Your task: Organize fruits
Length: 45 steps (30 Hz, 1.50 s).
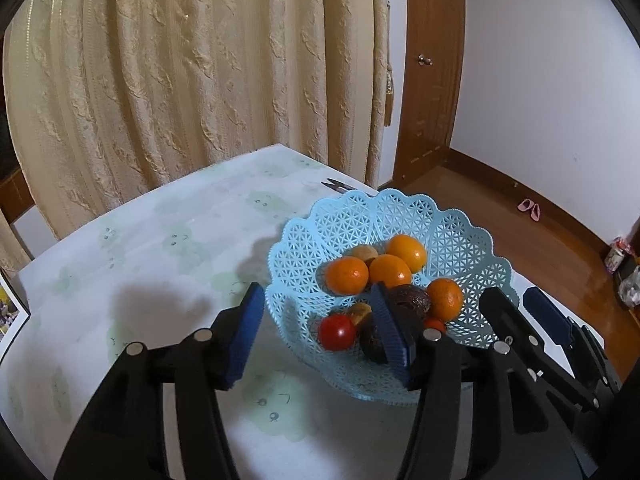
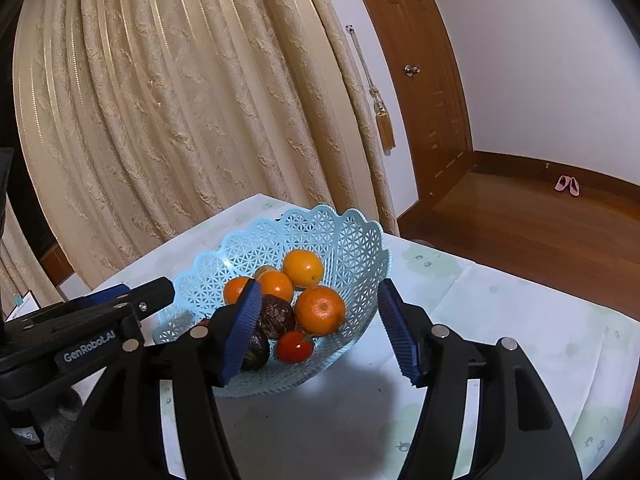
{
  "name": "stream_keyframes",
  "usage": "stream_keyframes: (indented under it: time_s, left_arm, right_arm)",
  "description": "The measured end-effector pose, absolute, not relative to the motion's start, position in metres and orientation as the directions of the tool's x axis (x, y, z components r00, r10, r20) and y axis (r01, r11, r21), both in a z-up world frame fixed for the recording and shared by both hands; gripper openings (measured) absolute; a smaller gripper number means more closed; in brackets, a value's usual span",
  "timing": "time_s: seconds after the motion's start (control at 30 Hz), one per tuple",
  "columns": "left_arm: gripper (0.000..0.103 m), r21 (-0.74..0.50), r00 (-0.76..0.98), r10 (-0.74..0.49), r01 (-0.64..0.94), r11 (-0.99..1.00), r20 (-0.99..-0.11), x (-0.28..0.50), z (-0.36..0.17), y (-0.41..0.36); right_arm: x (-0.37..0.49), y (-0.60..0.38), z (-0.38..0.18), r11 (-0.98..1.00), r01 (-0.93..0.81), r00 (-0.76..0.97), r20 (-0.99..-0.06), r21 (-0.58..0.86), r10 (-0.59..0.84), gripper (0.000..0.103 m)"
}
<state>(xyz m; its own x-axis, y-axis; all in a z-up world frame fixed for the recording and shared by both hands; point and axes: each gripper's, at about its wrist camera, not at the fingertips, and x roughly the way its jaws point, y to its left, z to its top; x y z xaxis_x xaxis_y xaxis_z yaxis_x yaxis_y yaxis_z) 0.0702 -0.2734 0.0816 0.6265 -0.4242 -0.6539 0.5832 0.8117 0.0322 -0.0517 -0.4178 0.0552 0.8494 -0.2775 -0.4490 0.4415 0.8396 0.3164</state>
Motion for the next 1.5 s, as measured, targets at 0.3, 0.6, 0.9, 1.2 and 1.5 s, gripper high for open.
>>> stream_keyframes:
  time_s: [0.3, 0.6, 0.9, 1.2, 1.5]
  left_arm:
    - [0.068, 0.046, 0.649, -0.400, 0.558, 0.829, -0.647, 0.069, 0.084, -0.268]
    - [0.090, 0.104, 0.718, -0.331, 0.488, 0.867, -0.612, 0.067, 0.088, -0.254]
    - [0.093, 0.152, 0.784, -0.261, 0.409, 0.900, -0.563, 0.063, 0.093, -0.237]
    - [0.098, 0.197, 0.817, -0.229, 0.380, 0.904, -0.529, 0.057, 0.093, -0.230]
    - [0.098, 0.218, 0.828, -0.213, 0.369, 0.904, -0.519, 0.057, 0.094, -0.230]
  right_arm:
    - [-0.056, -0.421, 0.057, 0.828, 0.460, 0.847, -0.438, 0.321, -0.301, 0.079]
    - [-0.060, -0.424, 0.057, 0.812, 0.484, 0.843, -0.420, 0.325, -0.335, 0.100]
    - [-0.067, -0.425, 0.056, 0.817, 0.469, 0.848, -0.427, 0.335, -0.313, 0.100]
    - [-0.065, -0.404, 0.057, 0.884, 0.357, 0.874, -0.442, 0.302, -0.202, 0.100]
    - [-0.064, -0.404, 0.056, 0.874, 0.391, 0.857, -0.460, 0.289, -0.232, 0.100]
